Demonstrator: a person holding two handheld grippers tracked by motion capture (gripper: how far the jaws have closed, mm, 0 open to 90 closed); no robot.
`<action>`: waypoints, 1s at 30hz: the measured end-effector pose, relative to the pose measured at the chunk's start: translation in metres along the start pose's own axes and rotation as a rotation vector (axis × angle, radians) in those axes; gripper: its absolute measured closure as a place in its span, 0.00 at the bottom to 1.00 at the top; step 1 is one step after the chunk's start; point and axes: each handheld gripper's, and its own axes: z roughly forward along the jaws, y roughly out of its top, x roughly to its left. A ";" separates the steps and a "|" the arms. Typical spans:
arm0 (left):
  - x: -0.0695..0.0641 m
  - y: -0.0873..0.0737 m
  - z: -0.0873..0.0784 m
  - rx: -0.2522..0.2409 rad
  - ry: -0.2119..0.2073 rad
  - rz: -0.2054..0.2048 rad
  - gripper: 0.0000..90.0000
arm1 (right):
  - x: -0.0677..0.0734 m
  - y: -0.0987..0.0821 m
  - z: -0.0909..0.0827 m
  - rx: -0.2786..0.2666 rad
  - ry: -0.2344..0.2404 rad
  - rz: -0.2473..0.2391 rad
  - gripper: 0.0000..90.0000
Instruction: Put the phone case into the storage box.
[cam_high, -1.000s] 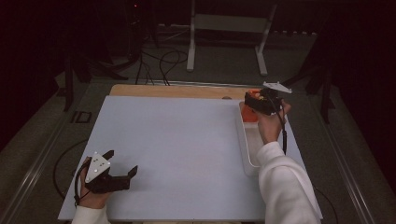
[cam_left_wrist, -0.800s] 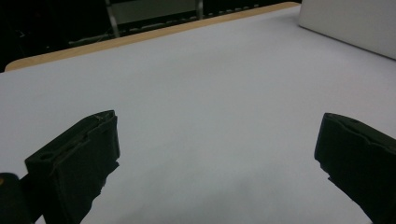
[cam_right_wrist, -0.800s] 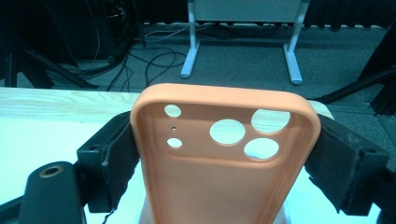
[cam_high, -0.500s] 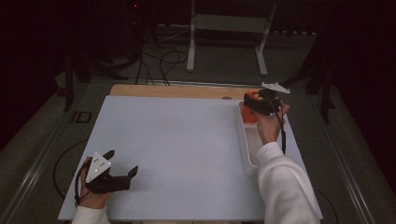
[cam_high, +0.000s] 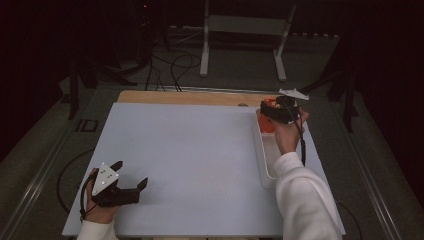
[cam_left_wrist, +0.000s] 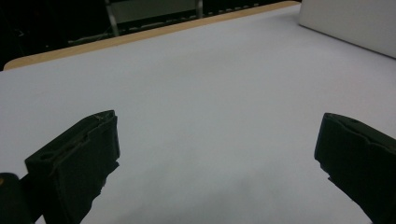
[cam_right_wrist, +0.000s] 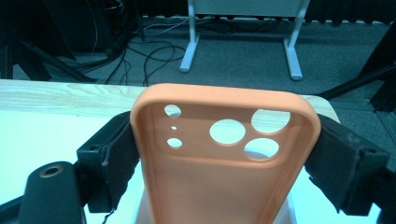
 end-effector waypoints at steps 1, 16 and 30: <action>0.000 0.000 0.000 -0.001 0.000 0.000 0.01 | 0.000 0.000 0.000 0.001 0.000 -0.001 0.18; 0.001 0.000 -0.001 -0.004 0.002 0.000 0.01 | 0.000 -0.003 0.005 0.028 0.006 -0.010 0.18; 0.001 0.000 -0.001 -0.004 0.001 0.000 0.01 | 0.000 -0.005 0.010 0.042 0.008 -0.015 0.18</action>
